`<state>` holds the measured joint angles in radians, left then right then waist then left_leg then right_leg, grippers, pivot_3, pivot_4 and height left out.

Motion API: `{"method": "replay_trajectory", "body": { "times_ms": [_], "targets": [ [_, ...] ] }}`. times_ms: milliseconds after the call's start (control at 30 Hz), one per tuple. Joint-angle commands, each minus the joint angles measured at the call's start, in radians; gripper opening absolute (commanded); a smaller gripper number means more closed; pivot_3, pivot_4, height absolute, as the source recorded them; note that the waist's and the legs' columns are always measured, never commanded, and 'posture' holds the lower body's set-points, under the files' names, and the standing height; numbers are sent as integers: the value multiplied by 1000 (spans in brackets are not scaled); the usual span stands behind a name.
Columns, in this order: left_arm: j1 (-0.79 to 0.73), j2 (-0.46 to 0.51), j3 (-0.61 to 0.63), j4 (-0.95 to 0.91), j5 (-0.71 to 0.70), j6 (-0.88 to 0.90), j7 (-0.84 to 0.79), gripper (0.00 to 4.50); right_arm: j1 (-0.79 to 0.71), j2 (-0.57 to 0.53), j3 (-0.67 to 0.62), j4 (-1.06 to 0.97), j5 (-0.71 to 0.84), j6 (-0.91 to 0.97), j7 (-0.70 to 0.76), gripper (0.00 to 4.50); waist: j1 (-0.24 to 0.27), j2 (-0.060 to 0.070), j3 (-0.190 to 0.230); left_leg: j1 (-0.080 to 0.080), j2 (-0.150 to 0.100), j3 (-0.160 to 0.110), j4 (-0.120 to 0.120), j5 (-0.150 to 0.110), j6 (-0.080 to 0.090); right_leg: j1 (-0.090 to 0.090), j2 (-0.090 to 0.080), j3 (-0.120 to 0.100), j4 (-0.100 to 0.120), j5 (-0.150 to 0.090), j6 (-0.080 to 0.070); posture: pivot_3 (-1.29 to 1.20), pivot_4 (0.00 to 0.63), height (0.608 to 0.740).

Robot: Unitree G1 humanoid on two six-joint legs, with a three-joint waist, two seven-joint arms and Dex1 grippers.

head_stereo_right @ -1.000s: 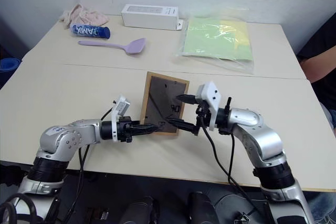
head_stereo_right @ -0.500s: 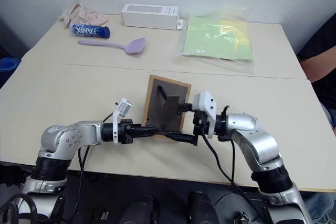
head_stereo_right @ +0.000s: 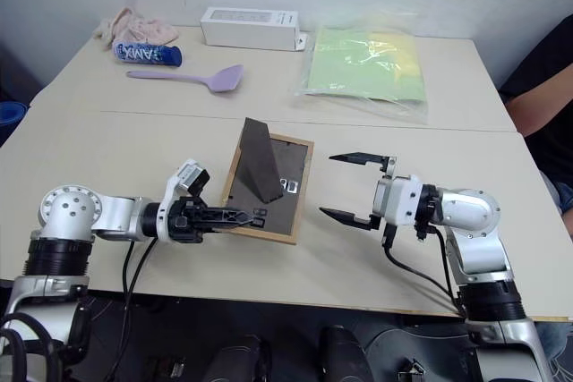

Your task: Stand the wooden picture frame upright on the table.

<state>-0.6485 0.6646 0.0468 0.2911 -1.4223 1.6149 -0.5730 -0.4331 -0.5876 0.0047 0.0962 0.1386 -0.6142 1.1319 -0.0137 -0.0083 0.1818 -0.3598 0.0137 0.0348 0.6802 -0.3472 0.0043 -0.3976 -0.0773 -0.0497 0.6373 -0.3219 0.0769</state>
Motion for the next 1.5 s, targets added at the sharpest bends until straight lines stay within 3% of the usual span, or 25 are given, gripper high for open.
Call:
{"method": "replay_trajectory", "body": {
  "times_ms": [33, 133, 267, 367, 600, 700, 933, 967, 1033, 1100, 1167, 1233, 1300, 1367, 1467, 1500],
  "targets": [
    [-39, 50, -81, 34, -201, 0, 52, 1292, -61, 37, 24, 95, -156, -265, -118, 4459, -5, 0, 0, 0, 0, 0, 0, 0, 0, 0, 0, 0, 0, 0, 0, 0, 150, 740],
    [-57, 66, -139, 65, -312, 0, 113, 1292, -111, 88, 40, 172, -311, -412, -249, 4459, -15, 0, 0, 0, 0, 0, 0, 1, -1, 0, 0, 0, 1, 0, 0, 0, 150, 740],
    [-75, 83, -201, 85, -445, -2, 182, 1292, -144, 131, 55, 241, -435, -467, -395, 4459, -16, 0, 0, 0, 0, 0, 1, 1, -2, 0, 0, 0, 5, 0, 0, 0, 150, 740],
    [-78, 104, -236, 86, -532, -34, 240, 1292, -154, 124, 59, 269, -508, -482, -488, 3874, -16, 0, 0, 0, 0, 0, 2, 1, -2, 0, 0, 0, 5, 0, 0, 0, 150, 740],
    [-90, 113, -220, 71, -550, -57, 241, 1292, -170, 78, 40, 330, -647, -496, -710, 1680, -15, 0, 0, 0, 0, 0, 2, 1, -1, 0, 0, 0, 5, 0, 0, 0, 150, 740],
    [-39, 74, -146, -30, -550, -180, 365, 1292, -178, 72, 53, 343, -661, -499, -765, 1617, -15, 0, 0, 0, 0, 0, 2, 1, -1, 0, 0, 0, 5, 0, 0, 0, 150, 740],
    [99, 178, -9, -143, -550, -242, 434, 3554, -187, 64, 89, 341, -607, -484, -820, 1268, -32, -1, 1, 2, 1, 1, 0, 2, -2, 0, 1, 1, 5, -1, -1, 0, 150, 740],
    [126, 215, 17, -144, -550, -254, 438, 3565, -187, 60, 94, 338, -599, -483, -821, 1268, -32, -1, 1, 2, 1, 0, 0, 2, -2, 0, 1, 1, 5, -1, -1, 0, 150, 740],
    [176, 276, 74, -157, -476, -254, 395, 3565, -182, 61, 102, 336, -556, -466, -813, 1268, -34, -1, 2, 2, 1, 0, 0, 2, -3, 0, 1, 1, 4, -1, -2, 0, 150, 740],
    [247, 315, 131, -221, -265, -352, 276, 3565, -174, 62, 118, 334, -497, -444, -790, 1268, -34, -1, 2, 2, 1, 0, 0, 2, -3, 0, 1, 1, 4, -1, -2, 0, 150, 740],
    [336, 295, 174, -330, 94, -756, 11, 3565, -125, 78, 160, 287, -250, -299, -648, 1268, -30, 3, 4, 2, 0, 0, -1, 2, -3, 0, 1, 1, 2, -1, -2, 0, 150, 740],
    [370, 276, 174, -370, 280, -957, -125, 3734, -81, 89, 182, 218, -51, -160, -534, 1268, -19, 3, 4, 3, 0, 0, -1, 2, -3, 1, 1, 0, 0, -1, -2, 0, 150, 740],
    [374, 257, 150, -382, 414, -1077, -190, 4150, 3, 92, 182, 43, 269, 169, -408, 1268, -7, 3, 4, 2, 1, -1, 0, 2, -3, 1, 1, -1, 0, -1, -2, 0, 150, 740],
    [377, 237, 125, -395, 519, -1163, -251, 4500, 48, 80, 163, -52, 430, 405, -353, 1268, 2, 3, 4, 0, 1, -2, 0, 2, -2, 1, 0, -2, -1, -1, -2, 0, 150, 740],
    [378, 183, 98, -422, 597, -1213, -281, 4500, 83, 59, 128, -98, 566, 717, -360, 1268, 3, 3, 4, 0, 1, -1, 0, 0, 0, 1, -1, -1, -1, -1, -2, 0, 150, 740],
    [383, 171, 94, -430, 611, -1215, -293, 4500, 83, 62, 117, -89, 564, 740, -357, 1268, 4, 3, 4, 1, 0, -1, 0, 0, 1, 1, -2, -1, -1, -1, -2, 0, 150, 740]
  ]
}}
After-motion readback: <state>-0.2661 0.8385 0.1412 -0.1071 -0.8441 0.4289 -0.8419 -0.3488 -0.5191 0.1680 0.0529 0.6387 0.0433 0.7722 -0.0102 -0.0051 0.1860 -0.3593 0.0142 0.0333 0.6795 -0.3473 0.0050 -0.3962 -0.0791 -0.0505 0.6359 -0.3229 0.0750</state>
